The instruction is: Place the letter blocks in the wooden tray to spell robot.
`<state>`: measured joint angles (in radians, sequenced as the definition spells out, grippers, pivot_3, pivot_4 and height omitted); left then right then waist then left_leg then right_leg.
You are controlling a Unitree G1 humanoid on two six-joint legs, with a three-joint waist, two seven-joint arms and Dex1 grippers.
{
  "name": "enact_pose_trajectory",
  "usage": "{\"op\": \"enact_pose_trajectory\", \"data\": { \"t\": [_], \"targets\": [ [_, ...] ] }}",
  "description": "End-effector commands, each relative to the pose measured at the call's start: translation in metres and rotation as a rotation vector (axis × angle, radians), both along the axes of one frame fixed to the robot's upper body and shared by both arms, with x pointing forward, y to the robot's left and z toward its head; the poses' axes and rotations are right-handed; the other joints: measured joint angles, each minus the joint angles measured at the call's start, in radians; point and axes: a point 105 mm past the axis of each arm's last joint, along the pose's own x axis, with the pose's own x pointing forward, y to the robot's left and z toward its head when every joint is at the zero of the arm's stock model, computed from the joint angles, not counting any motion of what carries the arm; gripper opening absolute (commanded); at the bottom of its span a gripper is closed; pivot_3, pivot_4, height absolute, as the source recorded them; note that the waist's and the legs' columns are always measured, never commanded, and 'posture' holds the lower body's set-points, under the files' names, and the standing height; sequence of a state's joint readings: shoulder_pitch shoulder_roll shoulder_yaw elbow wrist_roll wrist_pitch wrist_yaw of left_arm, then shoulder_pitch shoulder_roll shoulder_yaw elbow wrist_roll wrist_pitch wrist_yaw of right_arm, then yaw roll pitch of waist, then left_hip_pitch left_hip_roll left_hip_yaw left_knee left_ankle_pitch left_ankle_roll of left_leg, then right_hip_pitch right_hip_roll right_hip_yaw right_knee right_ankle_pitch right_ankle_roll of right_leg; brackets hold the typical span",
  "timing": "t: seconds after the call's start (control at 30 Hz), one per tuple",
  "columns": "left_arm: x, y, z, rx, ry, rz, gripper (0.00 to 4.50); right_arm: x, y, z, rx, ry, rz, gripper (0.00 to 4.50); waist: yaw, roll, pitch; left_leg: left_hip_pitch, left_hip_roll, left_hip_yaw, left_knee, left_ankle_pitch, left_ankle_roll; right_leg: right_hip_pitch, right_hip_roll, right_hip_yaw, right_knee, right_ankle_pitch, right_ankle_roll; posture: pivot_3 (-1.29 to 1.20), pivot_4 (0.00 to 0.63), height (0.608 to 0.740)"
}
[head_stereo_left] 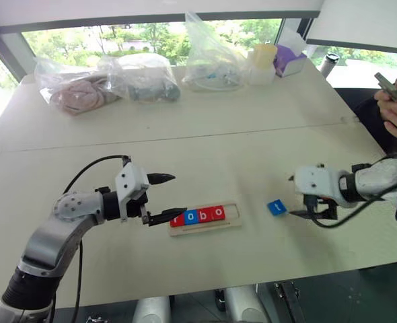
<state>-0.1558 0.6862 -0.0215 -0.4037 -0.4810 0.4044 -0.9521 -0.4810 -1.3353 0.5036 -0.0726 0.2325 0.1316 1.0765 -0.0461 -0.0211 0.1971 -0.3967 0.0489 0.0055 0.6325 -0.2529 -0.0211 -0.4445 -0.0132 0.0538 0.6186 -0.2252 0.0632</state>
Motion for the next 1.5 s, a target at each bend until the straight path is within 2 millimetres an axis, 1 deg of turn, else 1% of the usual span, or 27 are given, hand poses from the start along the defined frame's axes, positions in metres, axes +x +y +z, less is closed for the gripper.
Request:
{"op": "enact_pose_trajectory", "data": {
  "t": [0.03, 0.13, 0.2, 0.37, 0.6, 0.77, 0.8, 0.83, 0.87, 0.97, 1.0, 1.07, 1.2, 1.27, 1.37, 1.43, 1.5],
  "targets": [
    [-0.002, 0.001, 0.010, 0.001, -0.047, -0.003, 4.50, 0.009, -0.006, 0.003, -0.008, 0.030, 0.087, 4.42, 0.001, 0.000, 0.000, 0.001, 0.000, -0.001, 0.000, 0.000, 0.000, 0.000, 0.001, 0.000, 0.001, 0.001, -0.001, 0.00, 0.150, 0.740],
    [-0.002, 0.002, 0.011, 0.005, -0.048, 0.000, 4.50, 0.017, -0.004, 0.003, 0.055, 0.072, 0.077, 4.42, 0.002, 0.000, 0.000, 0.005, 0.000, -0.002, 0.001, 0.000, 0.000, 0.001, 0.002, 0.000, 0.008, 0.000, -0.001, 0.00, 0.150, 0.740],
    [-0.003, 0.003, 0.011, 0.008, -0.048, 0.003, 4.50, 0.019, -0.001, 0.003, 0.093, 0.104, 0.085, 4.42, 0.002, 0.000, 0.000, 0.006, 0.000, -0.002, 0.001, 0.000, 0.000, 0.001, 0.003, 0.000, 0.011, 0.000, -0.001, 0.00, 0.150, 0.740],
    [-0.005, 0.004, 0.012, 0.012, -0.046, 0.012, 4.50, 0.016, 0.004, -0.004, 0.134, 0.168, 0.095, 4.42, 0.001, 0.000, 0.000, 0.006, 0.000, -0.003, 0.004, 0.000, 0.000, 0.002, 0.003, 0.000, 0.013, 0.000, -0.001, 0.00, 0.150, 0.740],
    [-0.006, 0.007, 0.012, 0.019, -0.046, 0.019, 4.50, 0.021, 0.017, -0.004, 0.175, 0.163, 0.110, 4.42, 0.002, 0.000, 0.000, 0.005, 0.000, -0.004, 0.010, 0.000, 0.000, 0.004, 0.003, 0.000, 0.014, 0.000, -0.001, 0.00, 0.150, 0.740],
    [-0.006, 0.007, 0.013, 0.020, -0.046, 0.022, 4.50, 0.021, 0.016, -0.009, 0.145, 0.165, 0.113, 4.42, 0.002, 0.000, 0.000, 0.005, 0.000, -0.004, 0.012, 0.000, 0.000, 0.005, 0.003, 0.000, 0.014, 0.000, -0.001, 0.00, 0.150, 0.740],
    [-0.006, 0.007, 0.013, 0.021, -0.046, 0.023, 4.50, 0.022, 0.014, -0.010, 0.136, 0.164, 0.111, 3.91, 0.002, 0.000, 0.000, 0.005, 0.000, -0.004, 0.013, 0.000, 0.000, 0.005, 0.003, 0.000, 0.014, 0.000, -0.001, 0.00, 0.150, 0.740],
    [-0.006, 0.007, 0.013, 0.021, -0.046, 0.023, 4.50, 0.022, 0.013, -0.011, 0.129, 0.163, 0.110, 3.59, 0.003, 0.000, 0.000, 0.005, 0.000, -0.004, 0.013, 0.000, 0.000, 0.005, 0.002, 0.000, 0.014, 0.000, -0.001, 0.00, 0.150, 0.740],
    [-0.005, 0.007, 0.013, 0.021, -0.045, 0.024, 4.50, 0.022, 0.012, -0.011, 0.125, 0.161, 0.109, 3.16, 0.003, 0.000, 0.000, 0.005, 0.000, -0.004, 0.013, 0.000, 0.000, 0.005, 0.003, 0.000, 0.014, 0.000, -0.001, 0.00, 0.150, 0.740],
    [-0.005, 0.007, 0.013, 0.022, -0.046, 0.026, 4.50, 0.024, 0.009, -0.011, 0.116, 0.158, 0.107, 1.54, 0.003, 0.000, 0.000, 0.005, 0.000, -0.004, 0.013, 0.000, 0.000, 0.006, 0.003, 0.000, 0.014, 0.000, -0.001, 0.00, 0.150, 0.740],
    [-0.005, 0.007, 0.013, 0.022, -0.046, 0.026, 4.50, 0.025, 0.009, -0.010, 0.117, 0.157, 0.107, 1.13, 0.003, 0.000, 0.000, 0.005, 0.000, -0.004, 0.013, 0.000, 0.000, 0.006, 0.003, 0.000, 0.014, 0.001, -0.001, 0.00, 0.150, 0.740],
    [-0.005, 0.007, 0.012, 0.022, -0.047, 0.027, 4.50, 0.026, 0.011, -0.009, 0.122, 0.157, 0.109, 1.12, 0.003, 0.000, 0.000, 0.005, 0.000, -0.004, 0.014, 0.000, 0.000, 0.006, 0.003, 0.000, 0.014, 0.001, -0.001, 0.00, 0.150, 0.740],
    [-0.006, 0.008, 0.012, 0.022, -0.047, 0.030, 4.50, 0.029, 0.026, 0.002, 0.169, 0.128, 0.119, 1.12, 0.002, 0.000, 0.000, 0.005, 0.000, -0.004, 0.014, 0.000, 0.000, 0.006, 0.003, 0.000, 0.015, 0.001, -0.002, 0.00, 0.150, 0.740],
    [-0.007, 0.008, 0.012, 0.022, -0.047, 0.030, 4.50, 0.029, 0.036, 0.011, 0.188, 0.118, 0.132, 1.12, 0.001, 0.000, 0.000, 0.006, 0.000, -0.004, 0.014, 0.000, 0.000, 0.006, 0.003, 0.000, 0.016, 0.001, -0.002, 0.00, 0.150, 0.740],
    [-0.007, 0.008, 0.012, 0.021, -0.046, 0.030, 4.50, 0.027, 0.058, 0.027, 0.232, 0.113, 0.150, 1.12, 0.000, 0.000, 0.000, 0.006, 0.000, -0.005, 0.014, 0.000, 0.000, 0.005, 0.003, 0.000, 0.018, 0.001, -0.002, 0.00, 0.150, 0.740],
    [-0.008, 0.007, 0.012, 0.021, -0.047, 0.029, 4.50, 0.023, 0.068, 0.031, 0.239, 0.125, 0.169, 1.12, 0.002, 0.000, 0.000, 0.006, 0.000, -0.005, 0.014, 0.000, 0.000, 0.004, 0.003, 0.000, 0.019, 0.001, -0.001, 0.00, 0.150, 0.740],
    [-0.008, 0.006, 0.012, 0.018, -0.047, 0.027, 4.50, 0.020, 0.081, 0.027, 0.230, 0.138, 0.193, 1.12, 0.005, -0.001, 0.000, 0.006, 0.000, -0.006, 0.014, 0.000, 0.000, 0.005, 0.003, -0.001, 0.020, 0.001, -0.001, 0.00, 0.150, 0.740]
  ]
}}
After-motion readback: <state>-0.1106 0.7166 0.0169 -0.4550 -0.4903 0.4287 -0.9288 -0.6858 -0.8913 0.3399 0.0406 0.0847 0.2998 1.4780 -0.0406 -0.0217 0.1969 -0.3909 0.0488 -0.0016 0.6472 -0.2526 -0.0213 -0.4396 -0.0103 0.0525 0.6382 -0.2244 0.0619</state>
